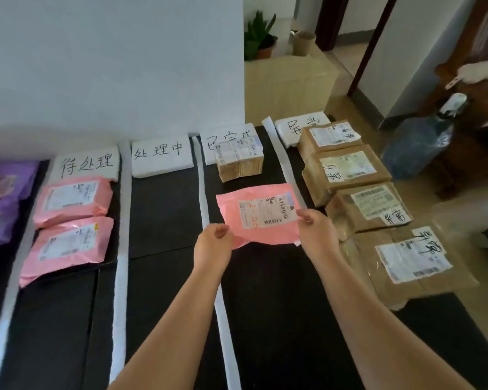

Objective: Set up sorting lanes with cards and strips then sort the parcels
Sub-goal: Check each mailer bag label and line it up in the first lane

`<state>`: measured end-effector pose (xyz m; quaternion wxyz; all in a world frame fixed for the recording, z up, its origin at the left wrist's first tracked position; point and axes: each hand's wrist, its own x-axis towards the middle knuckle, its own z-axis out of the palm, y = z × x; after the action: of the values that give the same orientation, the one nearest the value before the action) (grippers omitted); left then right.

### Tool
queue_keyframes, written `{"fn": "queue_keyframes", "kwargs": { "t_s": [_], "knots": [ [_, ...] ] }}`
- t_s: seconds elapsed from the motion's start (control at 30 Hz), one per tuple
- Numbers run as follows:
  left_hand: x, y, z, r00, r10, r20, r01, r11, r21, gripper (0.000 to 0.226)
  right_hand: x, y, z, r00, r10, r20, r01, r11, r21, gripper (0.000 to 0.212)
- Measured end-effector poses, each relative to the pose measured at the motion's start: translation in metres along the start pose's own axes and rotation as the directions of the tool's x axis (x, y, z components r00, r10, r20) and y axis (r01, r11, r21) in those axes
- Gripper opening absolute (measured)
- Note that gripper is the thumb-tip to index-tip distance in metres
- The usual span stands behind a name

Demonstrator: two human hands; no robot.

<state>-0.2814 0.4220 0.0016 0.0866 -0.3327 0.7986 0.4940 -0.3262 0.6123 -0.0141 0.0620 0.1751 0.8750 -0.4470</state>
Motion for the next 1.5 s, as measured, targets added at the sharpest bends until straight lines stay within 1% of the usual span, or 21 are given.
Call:
{"fn": "queue_keyframes", "kwargs": {
  "t_s": [0.17,0.3,0.4,0.5,0.63,0.7,0.87,0.97,1.13,1.27,1.37,1.5],
  "knots": [
    [0.047,0.009,0.018,0.998,-0.070,0.003,0.070,0.996,-0.052,0.046,0.063,0.005,0.034,0.993,-0.057,0.102,0.063,0.996,-0.056,0.038],
    [0.069,0.009,0.023,0.991,-0.116,0.061,0.119,0.992,-0.045,0.051,0.087,0.008,0.051,0.987,-0.027,0.156,0.040,0.996,-0.079,0.038],
    [0.073,0.007,0.023,0.989,-0.122,0.087,0.129,0.989,-0.078,0.054,0.097,0.007,0.053,0.984,-0.022,0.176,0.041,0.994,-0.105,0.038],
    [0.067,0.003,0.021,0.988,-0.099,0.120,0.113,0.987,-0.114,0.054,0.096,0.004,0.051,0.985,-0.048,0.166,0.073,0.987,-0.146,0.037],
    [0.050,0.001,0.011,0.994,-0.094,0.060,0.100,0.988,-0.120,0.062,0.080,-0.008,0.048,0.994,-0.080,0.073,0.091,0.982,-0.163,0.038],
    [0.039,-0.002,0.004,0.997,-0.071,0.034,0.075,0.989,-0.124,0.062,0.067,-0.019,0.048,0.991,-0.116,0.063,0.125,0.980,-0.153,0.037],
    [0.002,-0.012,-0.030,0.999,-0.021,-0.048,0.016,0.993,-0.114,0.060,0.012,-0.053,0.049,0.964,-0.251,0.084,0.260,0.957,-0.127,0.035],
    [-0.026,-0.025,-0.063,0.996,-0.015,-0.082,0.003,0.989,-0.150,0.060,-0.032,-0.073,0.055,0.942,-0.314,0.116,0.324,0.943,-0.079,0.033],
    [-0.083,-0.068,-0.130,0.988,-0.001,-0.153,-0.033,0.975,-0.219,0.056,-0.121,-0.096,0.074,0.897,-0.403,0.180,0.418,0.907,-0.053,0.029],
    [-0.130,-0.117,-0.193,0.979,0.011,-0.203,-0.062,0.967,-0.245,0.055,-0.209,-0.113,0.100,0.858,-0.457,0.235,0.467,0.884,0.016,0.029],
    [-0.170,-0.167,-0.244,0.965,0.002,-0.262,-0.079,0.956,-0.282,0.054,-0.282,-0.120,0.131,0.821,-0.495,0.284,0.509,0.860,0.030,0.030],
    [-0.221,-0.243,-0.310,0.933,-0.054,-0.357,-0.069,0.944,-0.324,0.049,-0.378,-0.127,0.177,0.767,-0.526,0.368,0.530,0.842,0.099,0.030]
  ]
}}
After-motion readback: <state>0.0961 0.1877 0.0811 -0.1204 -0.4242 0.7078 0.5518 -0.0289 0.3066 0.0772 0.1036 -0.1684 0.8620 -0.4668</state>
